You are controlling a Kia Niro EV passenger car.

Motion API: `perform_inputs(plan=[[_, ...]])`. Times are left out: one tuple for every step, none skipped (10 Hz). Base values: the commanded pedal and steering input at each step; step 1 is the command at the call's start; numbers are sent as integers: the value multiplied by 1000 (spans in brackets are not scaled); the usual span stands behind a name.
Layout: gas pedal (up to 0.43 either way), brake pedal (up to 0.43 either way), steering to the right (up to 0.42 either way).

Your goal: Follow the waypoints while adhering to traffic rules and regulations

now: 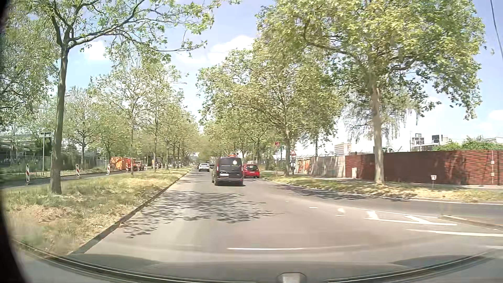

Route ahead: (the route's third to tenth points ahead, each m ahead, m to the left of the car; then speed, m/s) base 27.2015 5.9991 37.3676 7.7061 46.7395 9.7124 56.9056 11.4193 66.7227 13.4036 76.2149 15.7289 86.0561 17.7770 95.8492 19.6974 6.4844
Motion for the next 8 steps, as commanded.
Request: perform_inputs(plan=[[189, 30, -205], [189, 30, -186], [197, 30, -167], [197, 30, -146], [197, 30, -131], [197, 30, -112], [209, 30, -94], [209, 30, -78]])
